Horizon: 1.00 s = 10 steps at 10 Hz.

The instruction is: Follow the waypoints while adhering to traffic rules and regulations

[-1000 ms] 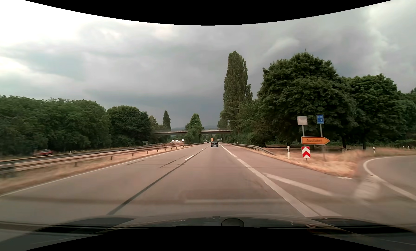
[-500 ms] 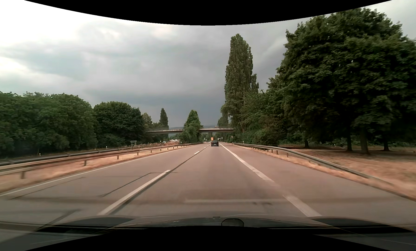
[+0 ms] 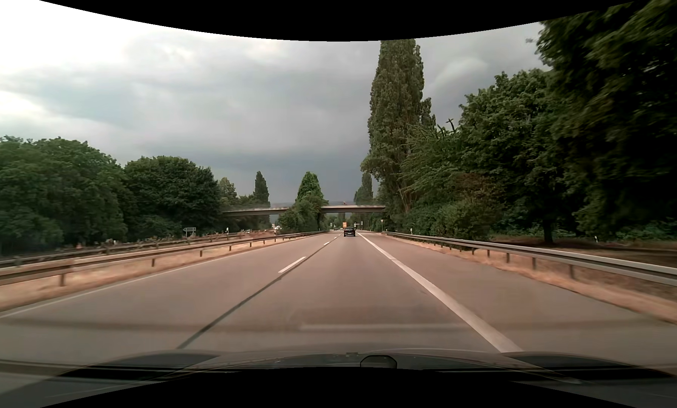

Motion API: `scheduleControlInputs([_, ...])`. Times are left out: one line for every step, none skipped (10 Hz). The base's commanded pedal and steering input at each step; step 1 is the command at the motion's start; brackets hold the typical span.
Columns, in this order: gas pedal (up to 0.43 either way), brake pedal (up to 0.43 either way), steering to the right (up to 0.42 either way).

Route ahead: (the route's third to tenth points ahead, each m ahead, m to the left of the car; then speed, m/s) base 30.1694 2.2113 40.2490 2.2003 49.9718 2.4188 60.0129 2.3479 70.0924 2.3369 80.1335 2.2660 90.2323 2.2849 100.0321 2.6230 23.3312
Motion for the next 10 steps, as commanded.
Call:
scheduleControlInputs([0.197, 0.0, -0.001])
scheduleControlInputs([0.197, 0.0, -0.001])
scheduleControlInputs([0.197, 0.0, 0.0])
scheduleControlInputs([0.197, 0.0, 0.0])
scheduleControlInputs([0.197, 0.0, 0.0])
scheduleControlInputs([0.197, 0.0, 0.0])
scheduleControlInputs([0.197, 0.0, -0.001])
scheduleControlInputs([0.177, 0.0, -0.001])
scheduleControlInputs([0.177, 0.0, -0.001])
scheduleControlInputs([0.177, 0.0, -0.001])
